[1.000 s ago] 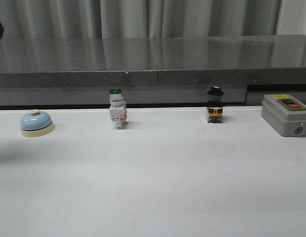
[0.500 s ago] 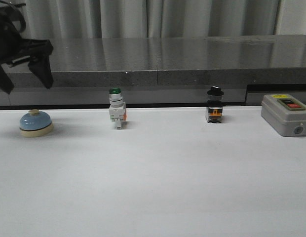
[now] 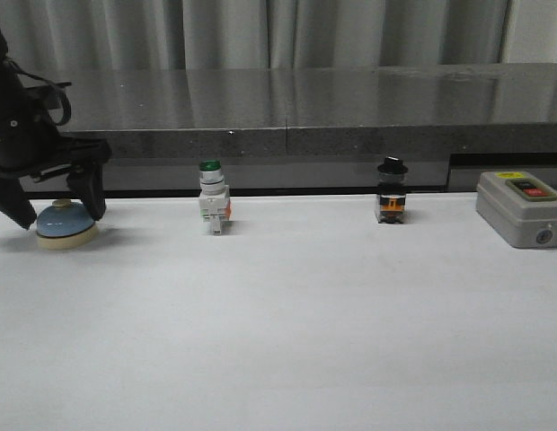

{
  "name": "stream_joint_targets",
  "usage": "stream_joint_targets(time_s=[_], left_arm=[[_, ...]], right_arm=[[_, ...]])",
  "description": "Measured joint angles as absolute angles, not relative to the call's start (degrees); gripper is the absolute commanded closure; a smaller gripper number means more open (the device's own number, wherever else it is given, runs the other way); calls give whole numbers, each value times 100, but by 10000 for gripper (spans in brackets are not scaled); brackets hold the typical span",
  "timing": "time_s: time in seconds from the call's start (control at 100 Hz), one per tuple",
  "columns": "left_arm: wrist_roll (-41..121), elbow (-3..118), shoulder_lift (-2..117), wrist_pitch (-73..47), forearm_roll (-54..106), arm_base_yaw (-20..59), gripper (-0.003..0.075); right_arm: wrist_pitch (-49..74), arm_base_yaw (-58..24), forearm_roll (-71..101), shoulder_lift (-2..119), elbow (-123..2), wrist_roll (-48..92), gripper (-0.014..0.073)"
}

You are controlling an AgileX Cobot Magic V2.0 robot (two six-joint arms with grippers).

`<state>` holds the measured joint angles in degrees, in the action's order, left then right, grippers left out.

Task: Place and press bell with both arms
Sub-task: 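Lower the left gripper over the blue bell and close on it, then lift the blue bell with the left gripper toward the table center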

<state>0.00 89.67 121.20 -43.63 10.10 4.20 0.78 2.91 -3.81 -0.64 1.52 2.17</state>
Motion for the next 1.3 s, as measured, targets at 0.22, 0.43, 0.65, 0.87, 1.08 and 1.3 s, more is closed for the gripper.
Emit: stream_joint_targets(time_s=[0.22,0.43,0.65,0.87,1.08,1.3], left_arm=[[0,8967,12170,-4385,1010,420,329],[67,8967,12170,-4385,1010,420,395],[79,9090,11965,-4444,1010,460,395],[181,9206,11143,-4568,1010,710,395],[243,9229,10708,-4975,1010,1220,395],[243,9229,10693,-5176,977,2000,396]], right_arm=[[78,291,-381,-64,152,217,654],[78,291,-381,-64,152,217,654],[78,291,-381,-64,152,217,654],[78,291,-381,-64,152,217,654],[78,291,-381,-64,152,217,654],[78,291,-381,-64,152,217,654]])
